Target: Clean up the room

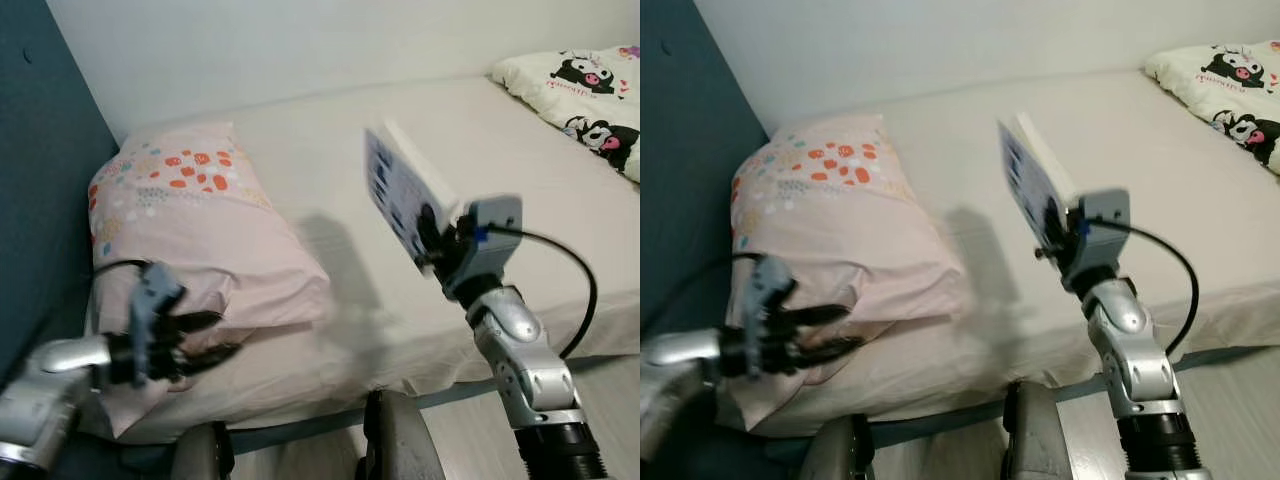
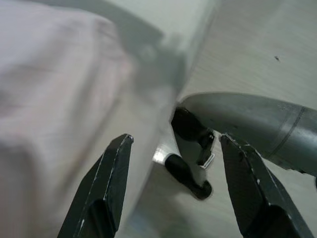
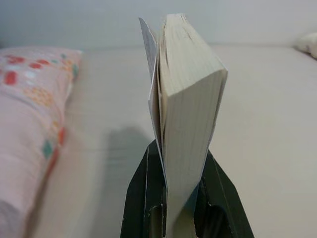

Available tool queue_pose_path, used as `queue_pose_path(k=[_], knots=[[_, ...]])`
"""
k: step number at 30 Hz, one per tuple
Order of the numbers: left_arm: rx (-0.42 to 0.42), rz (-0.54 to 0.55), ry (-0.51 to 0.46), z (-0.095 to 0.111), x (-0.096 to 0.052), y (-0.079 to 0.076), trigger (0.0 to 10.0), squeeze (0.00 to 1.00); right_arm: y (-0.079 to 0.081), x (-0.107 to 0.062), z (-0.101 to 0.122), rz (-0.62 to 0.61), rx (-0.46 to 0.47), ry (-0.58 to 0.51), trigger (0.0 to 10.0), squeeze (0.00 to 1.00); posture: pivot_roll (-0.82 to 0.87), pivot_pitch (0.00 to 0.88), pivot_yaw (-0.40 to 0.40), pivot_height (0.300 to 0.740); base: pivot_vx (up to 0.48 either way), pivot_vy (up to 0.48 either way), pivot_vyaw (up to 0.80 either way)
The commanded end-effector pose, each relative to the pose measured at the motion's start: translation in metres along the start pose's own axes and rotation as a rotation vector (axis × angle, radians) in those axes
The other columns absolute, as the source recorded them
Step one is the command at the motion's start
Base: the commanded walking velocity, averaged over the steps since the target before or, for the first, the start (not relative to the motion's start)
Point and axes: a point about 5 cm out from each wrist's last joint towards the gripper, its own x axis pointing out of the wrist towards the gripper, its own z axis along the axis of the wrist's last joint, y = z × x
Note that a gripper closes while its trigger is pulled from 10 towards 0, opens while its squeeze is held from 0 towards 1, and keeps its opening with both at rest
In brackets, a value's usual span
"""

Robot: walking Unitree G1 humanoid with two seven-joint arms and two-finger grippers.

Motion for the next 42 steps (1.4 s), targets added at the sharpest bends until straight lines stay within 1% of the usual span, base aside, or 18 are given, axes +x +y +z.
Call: queue_pose_path(k=[1,3,6,9,11,14,15,16,17,18,20,21,23,27,32,37,40,42], knots=[[0.029,0.040,0.066,-0.012,0.003,0.000,10.0,0.00,0.004,0.001,0.004,0.017,-0.013,-0.061,10.0,0.00,-0.07,0.199,0.009,0.587,0.000,0.000,0.00],[0.049,0.098,0.084,-0.017,0.007,0.004,10.0,0.00,0.004,0.002,-0.003,0.027,0.002,-0.051,10.0,0.00,-0.07,0.199,0.009,0.587,0.000,0.000,0.00],[0.121,0.302,0.128,-0.024,0.009,0.023,10.0,0.00,0.008,0.006,-0.018,0.067,0.074,-0.037,10.0,0.00,-0.07,0.202,0.020,0.587,0.000,0.000,0.00],[0.143,0.388,0.130,-0.021,0.005,0.032,10.0,0.00,0.013,0.011,-0.024,0.101,0.097,-0.028,10.0,0.00,-0.07,0.206,0.025,0.587,0.000,0.000,0.00],[0.157,0.535,0.103,-0.013,-0.006,0.047,10.0,0.00,0.040,0.020,-0.040,0.247,0.157,0.039,10.0,0.00,-0.06,0.212,0.024,0.587,0.000,0.000,0.00],[0.157,0.535,0.103,-0.013,-0.006,0.047,10.0,0.00,0.040,0.020,-0.040,0.247,0.157,0.039,10.0,0.00,-0.06,0.212,0.024,0.587,0.000,0.000,0.00],[0.170,0.588,0.094,-0.008,-0.012,0.053,10.0,0.00,0.061,0.021,-0.048,0.347,0.191,0.076,10.0,0.00,-0.05,0.214,0.019,0.587,0.000,0.000,0.00],[0.170,0.588,0.094,-0.008,-0.012,0.053,10.0,0.00,0.061,0.021,-0.048,0.347,0.191,0.076,10.0,0.00,-0.05,0.214,0.019,0.587,0.000,0.000,0.00],[0.183,0.618,0.092,-0.005,-0.017,0.057,10.0,0.00,0.087,0.019,-0.056,0.478,0.228,0.119,10.0,0.00,-0.04,0.216,0.015,0.587,0.000,0.000,0.00],[0.183,0.618,0.092,-0.005,-0.017,0.057,10.0,0.00,0.087,0.019,-0.056,0.478,0.228,0.119,10.0,0.00,-0.04,0.216,0.015,0.587,0.000,0.000,0.00],[0.204,0.662,0.104,-0.002,-0.029,0.062,10.0,0.00,0.133,0.008,-0.065,0.702,0.260,0.183,10.0,0.00,-0.04,0.217,0.015,0.587,0.000,0.000,0.00],[0.204,0.662,0.104,-0.002,-0.029,0.062,10.0,0.00,0.133,0.008,-0.065,0.702,0.260,0.183,10.0,0.00,-0.04,0.217,0.015,0.587,0.000,0.000,0.00],[0.223,0.719,0.110,-0.002,-0.039,0.068,10.0,0.00,0.169,-0.004,-0.067,0.875,0.289,0.203,10.0,0.00,-0.04,0.216,0.014,0.587,0.000,0.000,0.00],[0.238,0.758,0.109,-0.002,-0.044,0.072,10.0,0.00,0.190,-0.007,-0.061,0.962,0.335,0.179,10.0,0.00,-0.04,0.216,0.012,0.587,0.000,0.000,0.00],[0.245,0.780,0.095,0.002,-0.045,0.075,10.0,0.00,0.203,0.001,-0.047,0.974,0.398,0.114,10.0,0.00,-0.03,0.216,0.013,0.587,0.000,0.000,0.00],[0.247,0.764,0.081,0.004,-0.040,0.074,10.0,0.00,0.199,0.012,-0.037,0.932,0.408,0.063,10.0,0.00,-0.03,0.215,0.014,0.587,0.000,0.000,0.00],[0.184,0.716,0.013,0.007,-0.033,0.065,10.0,0.00,0.165,0.018,-0.030,0.823,0.364,-0.002,10.0,0.00,-0.03,0.210,0.007,0.587,0.000,0.000,0.00],[0.152,0.712,-0.017,0.008,-0.033,0.064,10.0,0.00,0.152,0.019,-0.026,0.771,0.342,-0.031,10.0,0.00,-0.03,0.210,0.007,0.587,0.000,0.000,0.00]])
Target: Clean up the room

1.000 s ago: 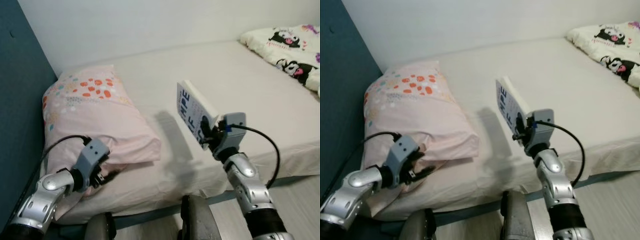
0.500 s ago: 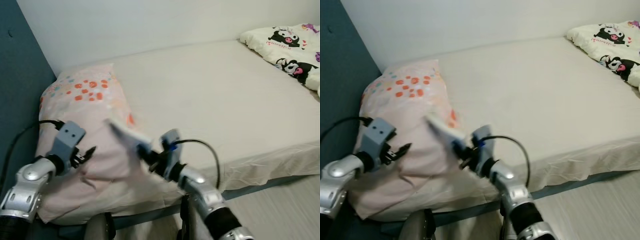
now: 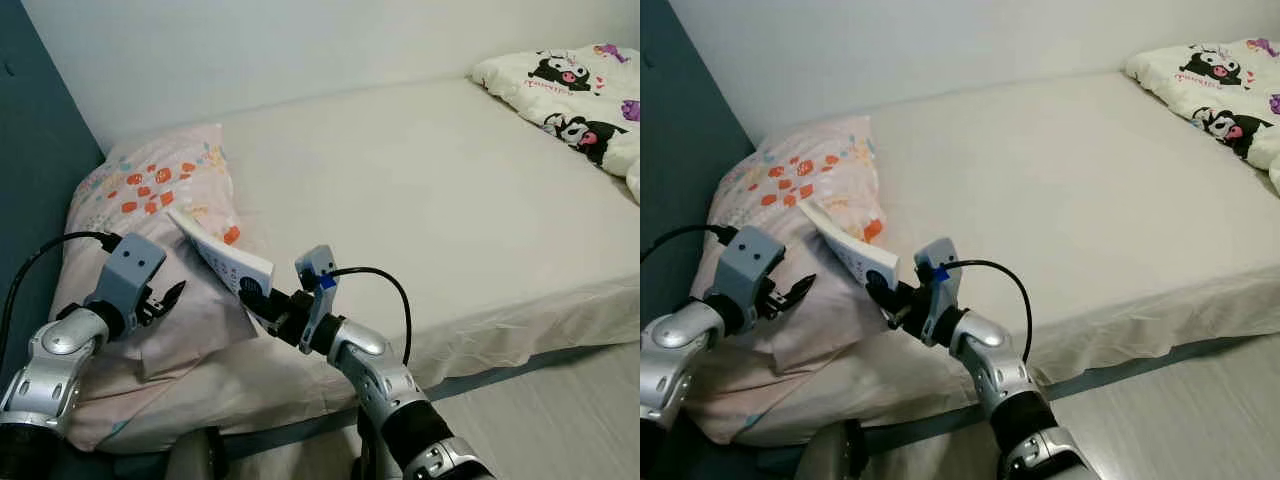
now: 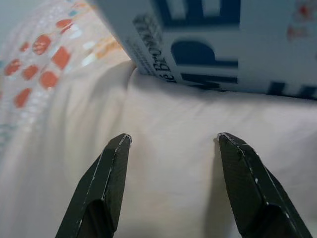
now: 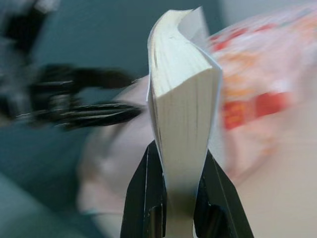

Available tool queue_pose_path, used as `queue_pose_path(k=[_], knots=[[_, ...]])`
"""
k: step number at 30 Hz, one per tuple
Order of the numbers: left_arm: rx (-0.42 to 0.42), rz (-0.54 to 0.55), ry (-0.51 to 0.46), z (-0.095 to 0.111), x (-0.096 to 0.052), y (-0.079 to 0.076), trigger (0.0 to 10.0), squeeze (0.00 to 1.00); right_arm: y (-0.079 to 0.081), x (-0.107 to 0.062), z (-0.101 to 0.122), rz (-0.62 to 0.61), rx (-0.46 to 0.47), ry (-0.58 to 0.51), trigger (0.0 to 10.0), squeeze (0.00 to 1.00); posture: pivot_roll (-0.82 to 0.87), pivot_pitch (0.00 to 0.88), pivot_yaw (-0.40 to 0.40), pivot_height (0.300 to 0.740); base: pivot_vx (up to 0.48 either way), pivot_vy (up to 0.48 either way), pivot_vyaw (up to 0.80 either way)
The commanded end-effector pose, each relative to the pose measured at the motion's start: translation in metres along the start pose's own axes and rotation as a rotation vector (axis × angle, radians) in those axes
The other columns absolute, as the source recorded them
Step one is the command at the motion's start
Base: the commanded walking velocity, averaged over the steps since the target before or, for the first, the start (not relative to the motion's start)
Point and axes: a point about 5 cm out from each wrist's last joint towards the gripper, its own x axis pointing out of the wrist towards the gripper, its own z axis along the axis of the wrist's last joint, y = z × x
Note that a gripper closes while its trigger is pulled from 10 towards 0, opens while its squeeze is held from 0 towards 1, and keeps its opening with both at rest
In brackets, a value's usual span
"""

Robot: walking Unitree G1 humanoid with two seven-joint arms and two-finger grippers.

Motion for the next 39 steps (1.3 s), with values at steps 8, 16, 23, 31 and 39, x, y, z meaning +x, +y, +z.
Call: queue_pose_path(k=[8,16,23,31,39], knots=[[-0.301,0.108,0.071,-0.021,-0.025,0.020,10.0,0.00,-0.045,-0.065,0.074,-0.424,-0.109,-0.346,10.0,0.00,-0.05,0.200,0.008,0.587,0.000,0.000,0.00],[-0.432,-0.060,0.140,-0.033,-0.052,0.022,10.0,0.00,-0.051,-0.092,0.052,-0.468,-0.164,-0.110,10.0,0.00,-0.05,0.193,0.012,0.587,0.000,0.000,0.00],[-0.299,0.139,0.110,-0.036,-0.059,0.034,10.0,0.00,-0.057,-0.120,0.014,-0.625,-0.324,0.119,10.0,0.00,-0.04,0.183,-0.001,0.587,0.000,0.000,0.00],[-0.502,-0.117,0.107,-0.039,-0.065,-0.014,10.0,0.00,-0.057,-0.128,0.019,-0.768,-0.299,0.075,10.0,0.00,-0.05,0.174,0.002,0.587,0.000,0.000,0.00],[-0.060,-0.496,0.254,-0.045,-0.079,-0.045,10.0,0.00,-0.043,-0.122,0.036,-0.638,-0.241,-0.048,10.0,0.00,-0.06,0.177,-0.008,0.587,0.000,0.000,0.00]])
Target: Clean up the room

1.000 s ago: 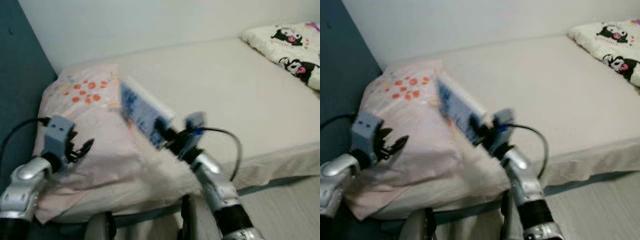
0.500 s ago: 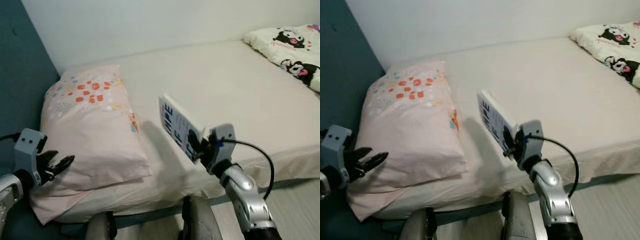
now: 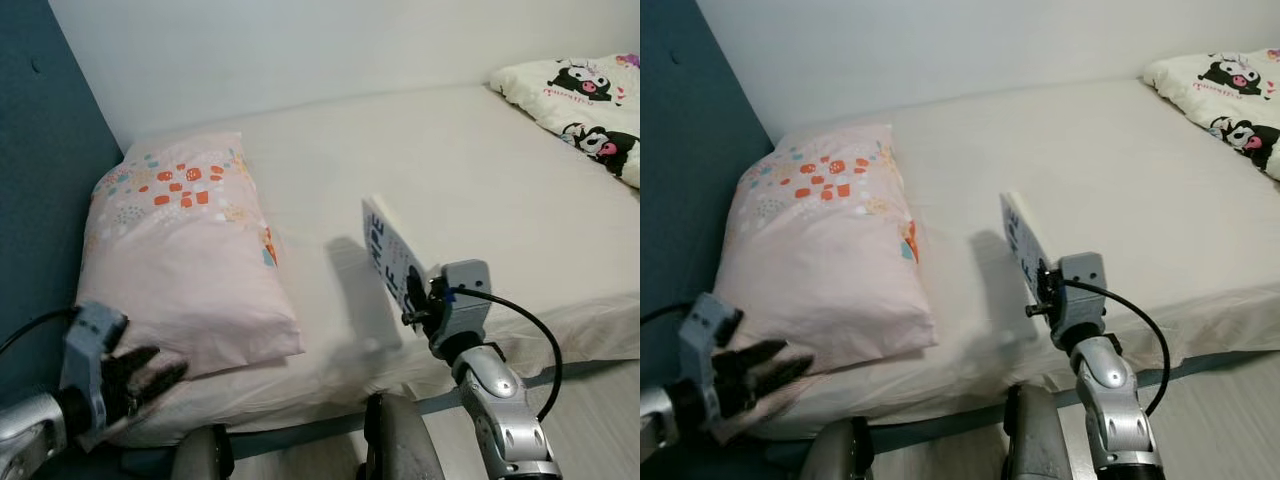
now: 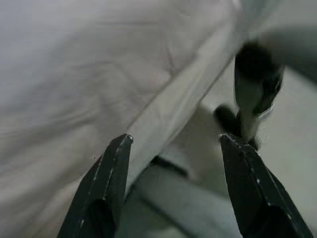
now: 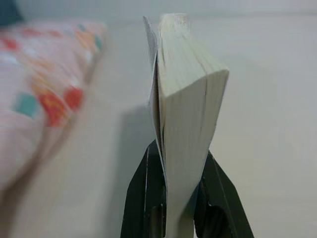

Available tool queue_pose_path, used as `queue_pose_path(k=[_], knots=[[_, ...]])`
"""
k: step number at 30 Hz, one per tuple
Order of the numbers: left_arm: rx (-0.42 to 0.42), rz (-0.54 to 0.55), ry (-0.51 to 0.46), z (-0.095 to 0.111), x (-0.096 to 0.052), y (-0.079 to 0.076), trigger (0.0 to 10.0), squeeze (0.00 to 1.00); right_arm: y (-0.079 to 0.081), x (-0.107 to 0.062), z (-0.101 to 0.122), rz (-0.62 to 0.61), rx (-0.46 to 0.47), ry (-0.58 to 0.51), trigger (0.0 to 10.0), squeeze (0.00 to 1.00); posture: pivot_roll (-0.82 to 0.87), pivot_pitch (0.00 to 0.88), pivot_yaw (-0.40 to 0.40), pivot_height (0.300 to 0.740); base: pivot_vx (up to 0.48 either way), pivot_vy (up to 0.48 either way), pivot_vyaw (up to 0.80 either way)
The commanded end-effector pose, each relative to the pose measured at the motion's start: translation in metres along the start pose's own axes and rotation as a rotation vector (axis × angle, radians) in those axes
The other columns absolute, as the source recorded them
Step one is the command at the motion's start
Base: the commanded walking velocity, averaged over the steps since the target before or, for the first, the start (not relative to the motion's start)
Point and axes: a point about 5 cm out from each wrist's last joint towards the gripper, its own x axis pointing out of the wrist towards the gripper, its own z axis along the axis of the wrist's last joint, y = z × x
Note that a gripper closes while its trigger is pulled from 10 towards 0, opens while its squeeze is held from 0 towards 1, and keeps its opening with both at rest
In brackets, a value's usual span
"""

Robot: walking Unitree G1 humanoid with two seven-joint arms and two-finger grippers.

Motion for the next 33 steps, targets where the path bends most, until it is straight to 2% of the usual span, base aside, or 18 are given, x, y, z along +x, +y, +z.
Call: queue_pose_path(k=[1,4,5,6,7,9,11,14,16,17,18,21,26,27,28,29,31,33], knots=[[0.052,-0.039,0.032,-0.003,0.002,-0.004,10.0,0.00,0.008,0.000,0.010,0.055,0.025,-0.049,10.0,0.00,-0.06,0.177,-0.008,0.587,0.000,0.000,0.00],[0.094,-0.046,0.042,-0.003,0.007,-0.005,10.0,0.00,0.012,0.000,0.011,0.082,0.047,-0.057,10.0,0.00,-0.06,0.185,-0.018,0.587,0.000,0.000,0.00],[0.211,-0.015,0.077,-0.007,0.044,-0.005,10.0,0.00,0.027,-0.002,0.014,0.207,0.089,-0.057,10.0,0.00,-0.07,0.204,-0.026,0.587,0.000,0.000,0.00],[0.211,-0.015,0.077,-0.007,0.044,-0.005,10.0,0.00,0.027,-0.002,0.014,0.207,0.089,-0.057,10.0,0.00,-0.07,0.204,-0.026,0.587,0.000,0.000,0.00],[0.264,-0.008,0.100,-0.009,0.066,-0.007,10.0,0.00,0.033,-0.004,0.015,0.255,0.086,-0.053,10.0,0.00,-0.09,0.219,-0.023,0.587,0.000,0.000,0.00],[0.307,-0.011,0.143,-0.011,0.092,-0.011,10.0,0.00,0.040,-0.007,0.017,0.296,0.082,-0.049,10.0,0.00,-0.11,0.237,-0.014,0.587,0.000,0.000,0.00],[0.309,-0.015,0.162,-0.013,0.098,-0.013,10.0,0.00,0.041,-0.008,0.018,0.304,0.085,-0.050,10.0,0.00,-0.11,0.237,-0.014,0.587,0.000,0.000,0.00],[0.416,-0.018,0.249,-0.020,0.121,-0.018,10.0,0.00,0.042,-0.014,0.024,0.300,0.091,-0.058,10.0,0.00,-0.13,0.265,0.006,0.587,0.000,0.000,0.00],[0.416,-0.018,0.249,-0.020,0.121,-0.018,10.0,0.00,0.042,-0.014,0.024,0.300,0.091,-0.058,10.0,0.00,-0.13,0.265,0.006,0.587,0.000,0.000,0.00],[0.470,0.006,0.286,-0.021,0.130,-0.016,10.0,0.00,0.043,-0.016,0.027,0.297,0.093,-0.063,10.0,0.00,-0.14,0.274,0.011,0.587,0.000,0.000,0.00],[0.569,0.122,0.334,-0.015,0.143,-0.001,10.0,0.00,0.045,-0.020,0.031,0.297,0.104,-0.071,10.0,0.00,-0.14,0.281,0.016,0.587,0.000,0.000,0.00],[0.647,0.240,0.357,-0.002,0.148,0.017,10.0,0.00,0.046,-0.022,0.033,0.302,0.109,-0.075,10.0,0.00,-0.14,0.287,0.020,0.587,0.000,0.000,0.00],[0.684,0.343,0.377,0.013,0.148,0.035,10.0,0.00,0.048,-0.022,0.035,0.305,0.111,-0.080,10.0,0.00,-0.15,0.292,0.025,0.587,0.000,0.000,0.00],[0.725,0.408,0.400,0.025,0.144,0.050,10.0,0.00,0.048,-0.023,0.035,0.306,0.111,-0.081,10.0,0.00,-0.15,0.295,0.037,0.587,0.000,0.000,0.00],[0.725,0.408,0.400,0.025,0.144,0.050,10.0,0.00,0.048,-0.023,0.035,0.306,0.111,-0.081,10.0,0.00,-0.15,0.295,0.037,0.587,0.000,0.000,0.00],[0.806,0.503,0.441,0.045,0.134,0.074,10.0,0.00,0.050,-0.025,0.036,0.301,0.112,-0.080,10.0,0.00,-0.15,0.297,0.051,0.587,0.000,0.000,0.00],[0.806,0.503,0.441,0.045,0.134,0.074,10.0,0.00,0.050,-0.025,0.036,0.301,0.112,-0.080,10.0,0.00,-0.15,0.297,0.051,0.587,0.000,0.000,0.00],[0.886,0.577,0.482,0.061,0.121,0.094,10.0,0.00,0.049,-0.027,0.034,0.288,0.112,-0.073,10.0,0.00,-0.15,0.297,0.053,0.587,0.000,0.000,0.00]])
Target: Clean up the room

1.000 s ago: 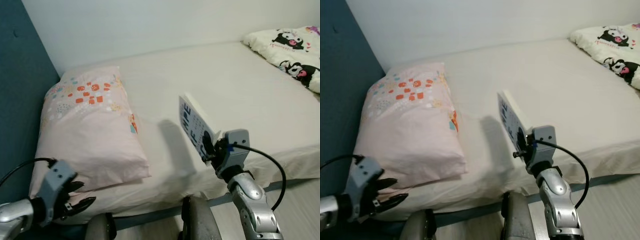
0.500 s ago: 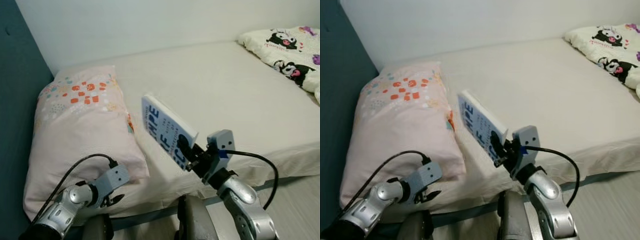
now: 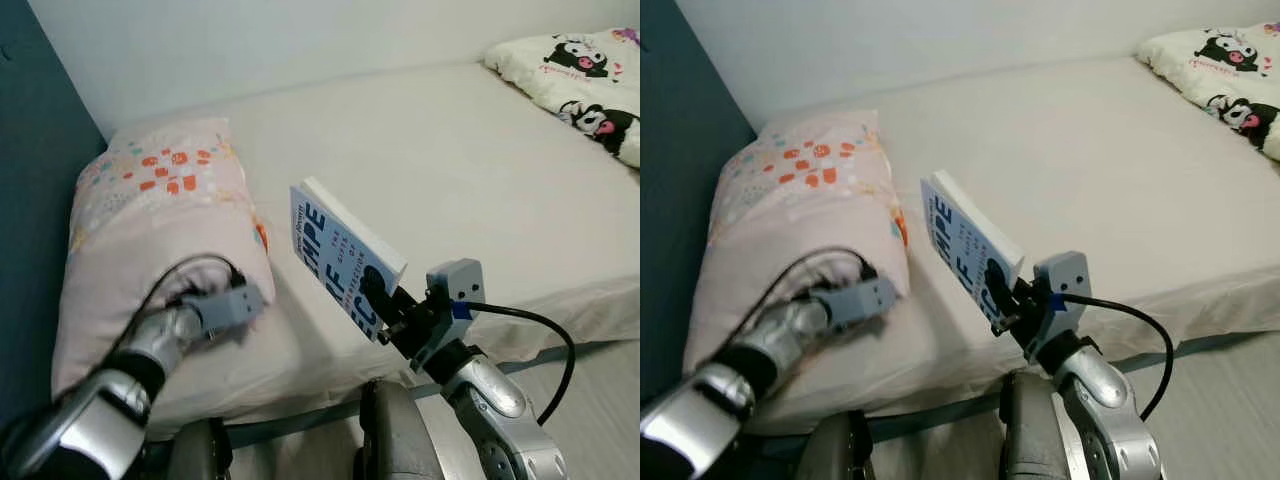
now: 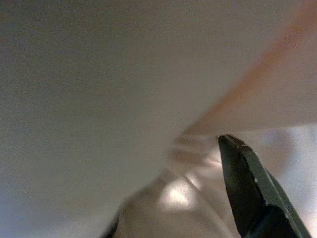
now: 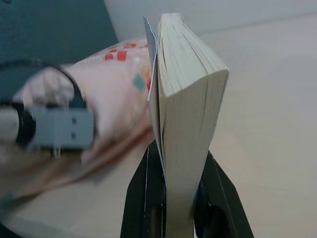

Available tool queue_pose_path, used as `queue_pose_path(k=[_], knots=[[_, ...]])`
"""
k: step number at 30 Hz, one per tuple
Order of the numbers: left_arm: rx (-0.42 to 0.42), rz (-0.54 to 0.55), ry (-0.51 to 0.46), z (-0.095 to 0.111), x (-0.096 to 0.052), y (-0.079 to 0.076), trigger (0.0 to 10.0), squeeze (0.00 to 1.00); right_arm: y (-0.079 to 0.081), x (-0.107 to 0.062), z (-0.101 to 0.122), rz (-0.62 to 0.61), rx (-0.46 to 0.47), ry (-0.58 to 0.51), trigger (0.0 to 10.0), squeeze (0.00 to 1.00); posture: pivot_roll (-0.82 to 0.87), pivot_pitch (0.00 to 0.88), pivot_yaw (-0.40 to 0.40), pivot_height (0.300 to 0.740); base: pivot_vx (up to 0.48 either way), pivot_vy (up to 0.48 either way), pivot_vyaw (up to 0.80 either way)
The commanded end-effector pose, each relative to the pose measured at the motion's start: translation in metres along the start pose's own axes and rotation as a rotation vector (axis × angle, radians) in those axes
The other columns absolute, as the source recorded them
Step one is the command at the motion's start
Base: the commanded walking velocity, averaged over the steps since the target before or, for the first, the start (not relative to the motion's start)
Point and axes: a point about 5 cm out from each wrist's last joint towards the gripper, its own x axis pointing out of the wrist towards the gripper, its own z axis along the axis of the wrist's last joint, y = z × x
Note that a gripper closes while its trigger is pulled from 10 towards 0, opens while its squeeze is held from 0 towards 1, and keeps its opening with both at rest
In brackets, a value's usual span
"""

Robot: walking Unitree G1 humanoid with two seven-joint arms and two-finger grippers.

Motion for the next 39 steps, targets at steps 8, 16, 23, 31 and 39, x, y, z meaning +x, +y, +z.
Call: queue_pose_path(k=[8,16,23,31,39], knots=[[0.127,0.264,0.134,-0.028,-0.010,0.061,10.0,0.00,0.001,-0.004,0.003,-0.027,0.005,-0.005,10.0,0.00,-0.15,0.299,0.046,0.587,0.000,0.000,0.00],[-0.068,0.390,0.002,-0.011,-0.012,0.086,10.0,0.00,0.002,0.001,0.002,-0.015,0.009,0.002,10.0,0.00,-0.14,0.291,0.036,0.587,0.000,0.000,0.00],[-0.283,-0.206,-0.136,-0.016,-0.008,-0.003,10.0,0.00,0.019,0.010,0.000,0.097,0.056,0.011,10.0,0.00,-0.12,0.267,0.028,0.587,0.000,0.000,0.00],[-0.242,-0.507,-0.180,-0.047,-0.028,-0.058,10.0,0.00,0.033,0.013,-0.002,0.225,0.085,0.036,10.0,0.00,-0.10,0.243,0.009,0.587,0.000,0.000,0.00],[-0.262,-0.733,-0.239,-0.082,-0.062,-0.079,10.0,0.00,0.044,0.013,-0.005,0.313,0.144,0.055,10.0,0.00,-0.09,0.227,0.005,0.587,0.000,0.000,0.00]])
